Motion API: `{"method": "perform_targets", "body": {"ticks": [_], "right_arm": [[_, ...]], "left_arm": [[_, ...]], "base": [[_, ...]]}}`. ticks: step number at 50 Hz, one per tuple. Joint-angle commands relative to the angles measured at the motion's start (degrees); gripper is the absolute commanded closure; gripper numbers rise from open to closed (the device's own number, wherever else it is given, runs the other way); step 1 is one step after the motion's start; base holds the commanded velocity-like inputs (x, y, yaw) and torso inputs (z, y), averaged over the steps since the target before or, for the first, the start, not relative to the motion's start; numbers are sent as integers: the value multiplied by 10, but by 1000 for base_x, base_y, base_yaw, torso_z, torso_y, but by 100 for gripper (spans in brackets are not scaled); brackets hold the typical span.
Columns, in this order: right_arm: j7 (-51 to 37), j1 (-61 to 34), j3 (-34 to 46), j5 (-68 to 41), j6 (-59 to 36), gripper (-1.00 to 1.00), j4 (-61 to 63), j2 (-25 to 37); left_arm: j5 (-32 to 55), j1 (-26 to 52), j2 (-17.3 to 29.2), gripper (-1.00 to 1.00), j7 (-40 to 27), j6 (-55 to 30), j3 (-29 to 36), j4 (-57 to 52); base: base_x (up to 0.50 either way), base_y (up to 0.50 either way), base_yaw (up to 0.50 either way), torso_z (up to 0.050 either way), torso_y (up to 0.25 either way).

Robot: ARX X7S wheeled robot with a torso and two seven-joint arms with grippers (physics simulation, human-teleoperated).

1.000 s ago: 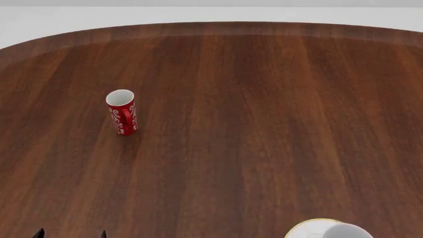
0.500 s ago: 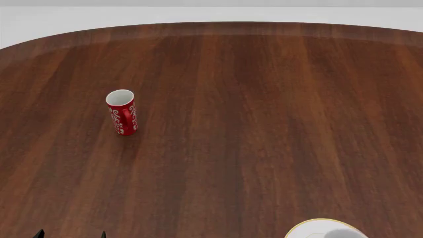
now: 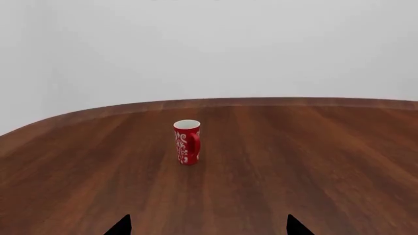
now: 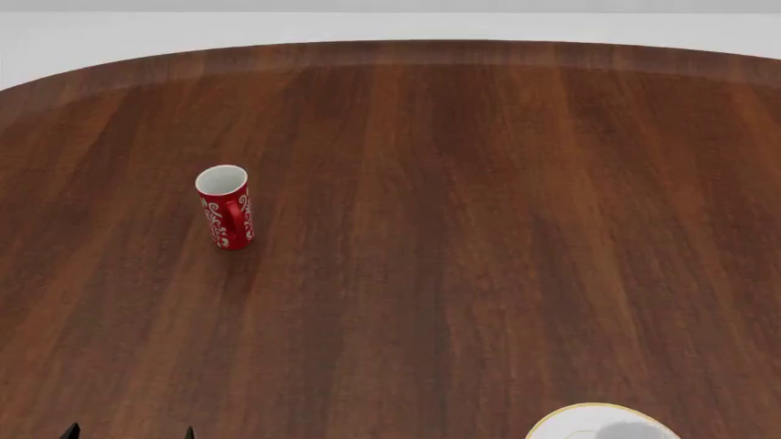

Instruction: Put the white mug on the plate.

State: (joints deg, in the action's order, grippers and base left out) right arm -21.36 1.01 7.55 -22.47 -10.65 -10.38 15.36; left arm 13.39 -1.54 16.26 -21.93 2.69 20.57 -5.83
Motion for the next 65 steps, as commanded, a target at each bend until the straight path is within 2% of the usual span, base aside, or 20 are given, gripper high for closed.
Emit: {"method": "perform_targets", "body": {"ticks": [1,9,19,31,52,65], "right_arm": [[-7,2,2,2,-11,-100,22,5],[-23,16,1,3,-21,-100,71,15],[-87,47,-13,4,-80,-100,232,40],[-111,48,-19,-10,-124,-100,333,60],[-145,10,-41,-37,-207,-100,484,107],[-171,-51,-62,-65,-290,-100,574,149]], "left_arm": [[2,-2,2,-100,-3,1,1,-7],[5,0,2,-100,-1,3,3,-1],[8,1,3,-100,0,3,6,4],[9,0,6,-100,-4,0,7,-2],[11,4,9,-100,-7,0,8,-1],[10,6,15,-100,-16,-8,6,-17]], "base": [[0,0,0,0,0],[0,0,0,0,0],[0,0,0,0,0],[0,0,0,0,0],[0,0,0,0,0],[0,0,0,0,0]]}}
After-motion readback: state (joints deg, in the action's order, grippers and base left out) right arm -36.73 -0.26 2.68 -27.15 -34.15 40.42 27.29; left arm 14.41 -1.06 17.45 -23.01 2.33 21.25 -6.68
